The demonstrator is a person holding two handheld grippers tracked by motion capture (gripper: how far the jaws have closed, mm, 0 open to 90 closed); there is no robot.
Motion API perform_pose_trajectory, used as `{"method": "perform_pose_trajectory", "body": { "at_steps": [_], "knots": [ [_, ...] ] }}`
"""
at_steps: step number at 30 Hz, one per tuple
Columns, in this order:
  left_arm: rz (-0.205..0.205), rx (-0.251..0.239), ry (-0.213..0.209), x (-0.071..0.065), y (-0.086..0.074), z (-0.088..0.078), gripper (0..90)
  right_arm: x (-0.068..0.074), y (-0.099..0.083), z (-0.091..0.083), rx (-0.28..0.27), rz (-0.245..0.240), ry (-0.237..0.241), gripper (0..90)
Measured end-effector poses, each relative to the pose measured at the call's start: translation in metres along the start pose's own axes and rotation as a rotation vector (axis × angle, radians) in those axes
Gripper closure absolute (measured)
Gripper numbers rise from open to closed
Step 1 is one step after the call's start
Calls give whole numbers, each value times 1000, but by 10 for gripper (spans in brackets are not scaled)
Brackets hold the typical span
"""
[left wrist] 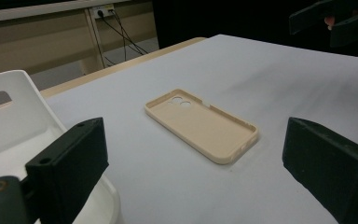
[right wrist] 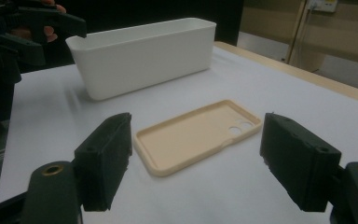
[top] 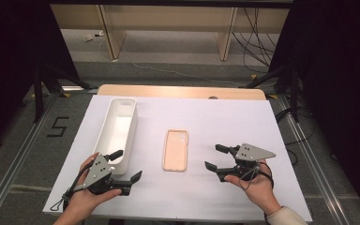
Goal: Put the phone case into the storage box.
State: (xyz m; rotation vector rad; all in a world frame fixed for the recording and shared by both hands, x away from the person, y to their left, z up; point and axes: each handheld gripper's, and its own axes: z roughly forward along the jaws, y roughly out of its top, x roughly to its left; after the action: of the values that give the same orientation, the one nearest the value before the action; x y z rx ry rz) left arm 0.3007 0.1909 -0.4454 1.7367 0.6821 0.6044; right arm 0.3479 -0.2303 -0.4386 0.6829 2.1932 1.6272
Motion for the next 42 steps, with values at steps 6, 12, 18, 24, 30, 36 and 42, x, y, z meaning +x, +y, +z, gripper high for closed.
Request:
{"method": "perform_pose_trajectory", "body": {
  "at_steps": [6, 12, 18, 24, 30, 36, 42],
  "knots": [
    [7, 2, 5, 1, 0, -2, 63, 1, -1, -16, 14, 7, -35, 262],
    [27, 40, 18, -3, 2, 1, 62, 2, -5, -29, -20, 11, -62, 261],
    [50, 70, 10, -6, 8, 6, 64, -1, -8, -39, -3, 5, -87, 259],
    [53, 168, -52, -9, 19, 17, 82, -3, -11, -41, -9, 5, -100, 259],
    [152, 284, -86, -18, 29, 34, 116, -3, -12, -43, -1, 7, -93, 258],
    [195, 376, -166, -20, 28, 60, 153, -2, -13, -44, 3, 3, -95, 259],
    [294, 460, -178, -27, 32, 85, 158, -1, -14, -44, 16, 4, -83, 259]
  ]
}}
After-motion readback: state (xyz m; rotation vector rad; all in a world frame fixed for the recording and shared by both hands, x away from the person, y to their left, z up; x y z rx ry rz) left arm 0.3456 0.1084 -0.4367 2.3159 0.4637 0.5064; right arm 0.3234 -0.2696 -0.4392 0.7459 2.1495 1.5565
